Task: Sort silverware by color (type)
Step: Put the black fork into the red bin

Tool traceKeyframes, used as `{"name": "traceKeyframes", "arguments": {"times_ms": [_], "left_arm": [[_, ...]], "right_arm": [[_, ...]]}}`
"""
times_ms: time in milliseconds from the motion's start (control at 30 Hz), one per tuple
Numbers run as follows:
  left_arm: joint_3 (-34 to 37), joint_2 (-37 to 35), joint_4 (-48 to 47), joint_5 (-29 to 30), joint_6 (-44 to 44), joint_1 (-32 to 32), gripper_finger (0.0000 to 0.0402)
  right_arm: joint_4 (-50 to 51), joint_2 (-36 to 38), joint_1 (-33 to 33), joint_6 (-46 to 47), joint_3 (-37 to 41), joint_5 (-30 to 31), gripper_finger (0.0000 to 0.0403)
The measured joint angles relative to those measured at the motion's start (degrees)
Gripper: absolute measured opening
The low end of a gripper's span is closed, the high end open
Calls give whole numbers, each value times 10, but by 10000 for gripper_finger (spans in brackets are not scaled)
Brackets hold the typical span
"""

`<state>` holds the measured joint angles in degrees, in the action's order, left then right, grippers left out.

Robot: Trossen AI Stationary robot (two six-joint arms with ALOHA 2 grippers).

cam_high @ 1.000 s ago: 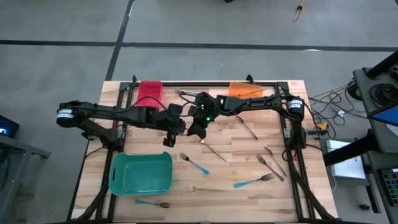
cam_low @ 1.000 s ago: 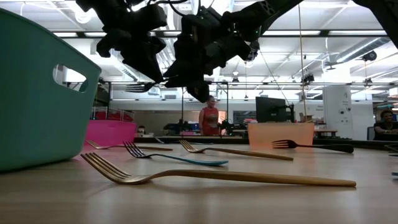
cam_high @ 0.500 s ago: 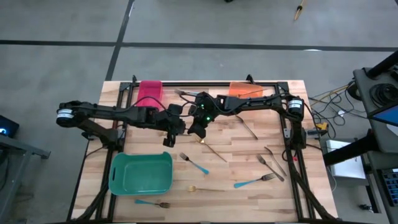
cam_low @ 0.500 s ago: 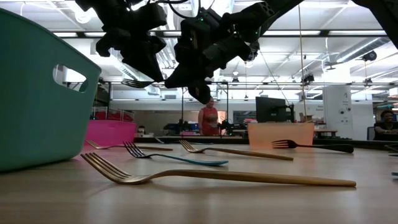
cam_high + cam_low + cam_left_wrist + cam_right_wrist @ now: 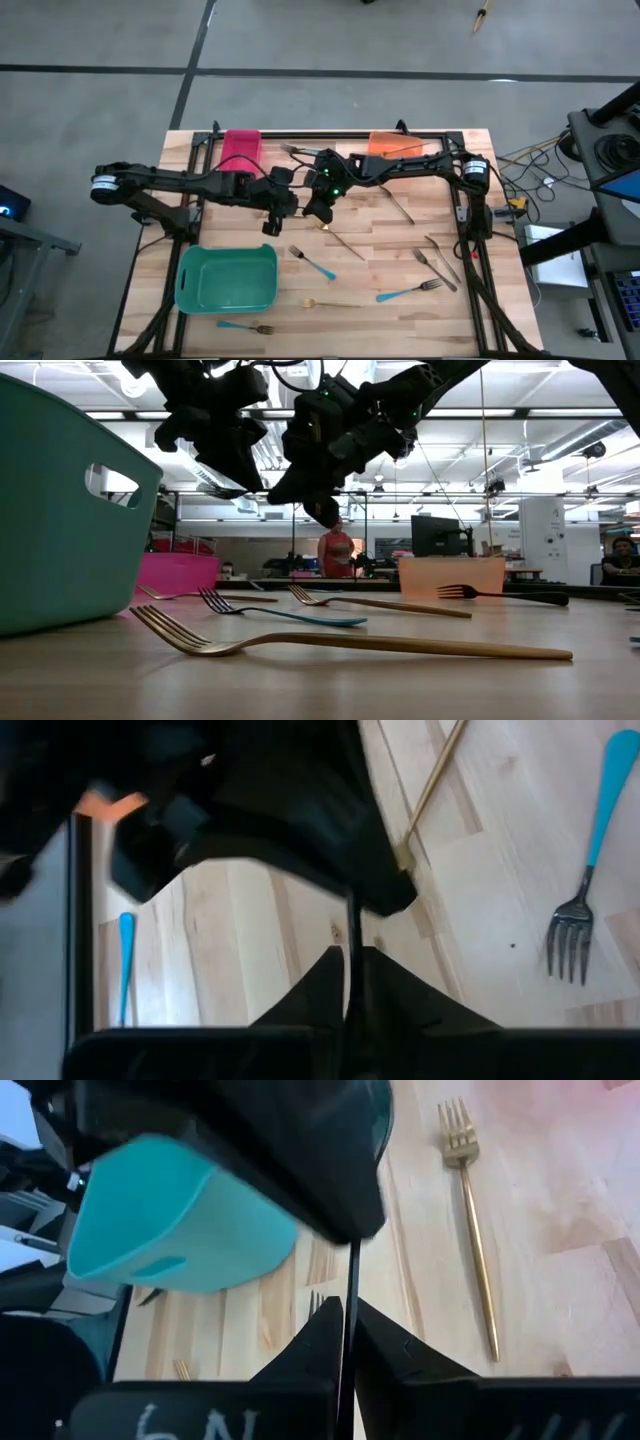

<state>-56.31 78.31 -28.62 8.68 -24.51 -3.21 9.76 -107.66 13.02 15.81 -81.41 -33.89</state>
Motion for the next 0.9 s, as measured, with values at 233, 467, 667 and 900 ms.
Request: {"name": "traceKeyframes", "arguments": {"times_ms": [233,467,667,900], "left_arm": [[0,-7,15,4,1,-6,93],[0,-59,26,13,53,-7,135],[0,-142,30,13,117,-6,137],[29,-237,120,13,215,-3,137]], "right_arm": [[-10,24,5,0,51,24,8],[-67,126,2,12,149,101,8],[-201,234,-4,41,279,155,8],[-498,294,-37,19,404,271,8]]}}
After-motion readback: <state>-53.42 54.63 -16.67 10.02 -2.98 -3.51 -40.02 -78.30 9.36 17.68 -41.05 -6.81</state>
